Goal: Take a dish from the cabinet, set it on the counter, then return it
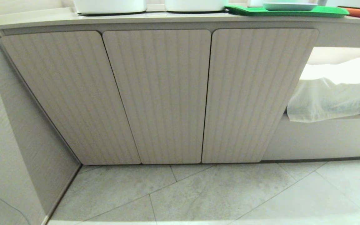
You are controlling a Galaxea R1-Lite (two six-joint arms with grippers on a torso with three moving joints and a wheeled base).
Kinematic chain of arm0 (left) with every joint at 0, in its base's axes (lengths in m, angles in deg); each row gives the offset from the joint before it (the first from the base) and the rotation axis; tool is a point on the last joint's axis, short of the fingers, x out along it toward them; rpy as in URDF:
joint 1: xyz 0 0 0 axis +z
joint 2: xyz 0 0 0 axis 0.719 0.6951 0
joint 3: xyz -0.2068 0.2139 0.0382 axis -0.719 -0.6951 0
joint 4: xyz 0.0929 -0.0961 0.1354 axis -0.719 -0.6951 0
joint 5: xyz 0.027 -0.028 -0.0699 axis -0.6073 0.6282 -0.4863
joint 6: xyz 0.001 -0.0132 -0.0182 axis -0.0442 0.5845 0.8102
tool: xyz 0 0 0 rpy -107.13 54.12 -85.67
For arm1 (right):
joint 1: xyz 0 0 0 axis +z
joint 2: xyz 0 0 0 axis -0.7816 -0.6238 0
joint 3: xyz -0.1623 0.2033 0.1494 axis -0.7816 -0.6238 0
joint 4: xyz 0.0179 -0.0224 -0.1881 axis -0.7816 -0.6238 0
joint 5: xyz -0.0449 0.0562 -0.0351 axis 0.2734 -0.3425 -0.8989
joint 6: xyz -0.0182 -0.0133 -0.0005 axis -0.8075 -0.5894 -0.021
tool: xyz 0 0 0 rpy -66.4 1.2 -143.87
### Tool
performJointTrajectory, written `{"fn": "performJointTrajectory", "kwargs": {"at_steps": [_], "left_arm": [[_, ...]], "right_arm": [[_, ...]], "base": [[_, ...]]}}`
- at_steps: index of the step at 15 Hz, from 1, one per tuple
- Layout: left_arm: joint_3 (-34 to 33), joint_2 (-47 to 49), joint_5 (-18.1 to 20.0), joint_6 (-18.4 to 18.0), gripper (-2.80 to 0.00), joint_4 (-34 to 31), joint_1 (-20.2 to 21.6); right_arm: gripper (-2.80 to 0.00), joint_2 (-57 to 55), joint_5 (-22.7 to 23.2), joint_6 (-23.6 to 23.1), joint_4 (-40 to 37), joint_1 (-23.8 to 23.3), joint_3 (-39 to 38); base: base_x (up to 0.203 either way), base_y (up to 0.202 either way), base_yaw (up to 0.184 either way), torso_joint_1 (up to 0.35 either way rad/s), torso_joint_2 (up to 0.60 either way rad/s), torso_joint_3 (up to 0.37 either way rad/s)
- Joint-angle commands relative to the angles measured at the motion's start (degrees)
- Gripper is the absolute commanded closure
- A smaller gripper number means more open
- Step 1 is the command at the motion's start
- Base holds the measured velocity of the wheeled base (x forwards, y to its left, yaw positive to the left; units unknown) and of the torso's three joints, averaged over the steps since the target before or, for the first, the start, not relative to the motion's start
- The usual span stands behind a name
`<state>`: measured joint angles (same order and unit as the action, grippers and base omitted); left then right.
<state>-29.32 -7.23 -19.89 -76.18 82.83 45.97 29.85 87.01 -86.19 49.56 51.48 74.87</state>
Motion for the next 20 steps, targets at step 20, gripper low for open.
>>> {"fn": "performJointTrajectory", "kwargs": {"at_steps": [20], "left_arm": [[0.00,0.10,0.00,-0.01,0.00,0.08,0.00]], "right_arm": [[0.00,-0.06,-0.02,-0.04,0.02,0.01,0.04]], "base": [[0.000,0.000,0.000,0.000,0.00,0.000]]}}
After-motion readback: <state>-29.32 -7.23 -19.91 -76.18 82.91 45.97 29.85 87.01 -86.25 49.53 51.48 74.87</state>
